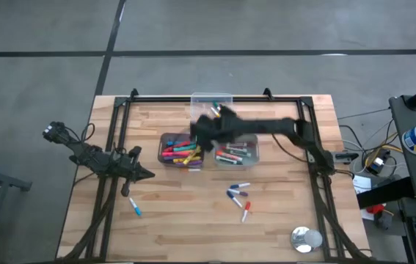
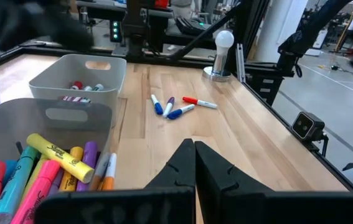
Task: Pick & Place Markers
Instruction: Put the left small purple highlighter pen into the transparent bin, then put the bottom small dark blue highlighter pen into the transparent bin
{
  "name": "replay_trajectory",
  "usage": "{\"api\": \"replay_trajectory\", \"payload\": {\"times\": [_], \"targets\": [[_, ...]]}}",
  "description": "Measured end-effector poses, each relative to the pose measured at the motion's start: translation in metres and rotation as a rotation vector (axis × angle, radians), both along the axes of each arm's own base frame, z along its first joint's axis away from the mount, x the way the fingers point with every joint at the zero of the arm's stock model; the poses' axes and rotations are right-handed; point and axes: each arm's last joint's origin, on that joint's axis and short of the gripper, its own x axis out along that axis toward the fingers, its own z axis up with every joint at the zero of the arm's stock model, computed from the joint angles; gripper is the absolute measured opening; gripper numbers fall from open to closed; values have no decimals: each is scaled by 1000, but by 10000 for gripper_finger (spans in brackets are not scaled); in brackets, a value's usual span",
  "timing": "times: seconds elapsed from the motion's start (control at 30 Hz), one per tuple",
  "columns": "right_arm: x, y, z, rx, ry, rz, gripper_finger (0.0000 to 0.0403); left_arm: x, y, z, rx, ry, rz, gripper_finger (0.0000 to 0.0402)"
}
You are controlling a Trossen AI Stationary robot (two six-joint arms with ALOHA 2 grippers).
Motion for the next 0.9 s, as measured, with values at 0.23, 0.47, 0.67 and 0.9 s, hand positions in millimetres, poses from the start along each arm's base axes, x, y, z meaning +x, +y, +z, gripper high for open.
{"api": "replay_trajectory", "payload": {"times": [0.23,0.47,0.67,0.9], "targets": [[-13,-88,-10,247,-94,-52,23,0,0,0,0,0,0,0],[-19,-124,-34,403,-239,-50,30,0,0,0,0,1,0,0],[-20,-122,-39,383,-220,-53,97,0,0,0,0,1,0,0],[-17,-122,-29,355,-231,-50,151,0,0,0,0,1,0,0]]}}
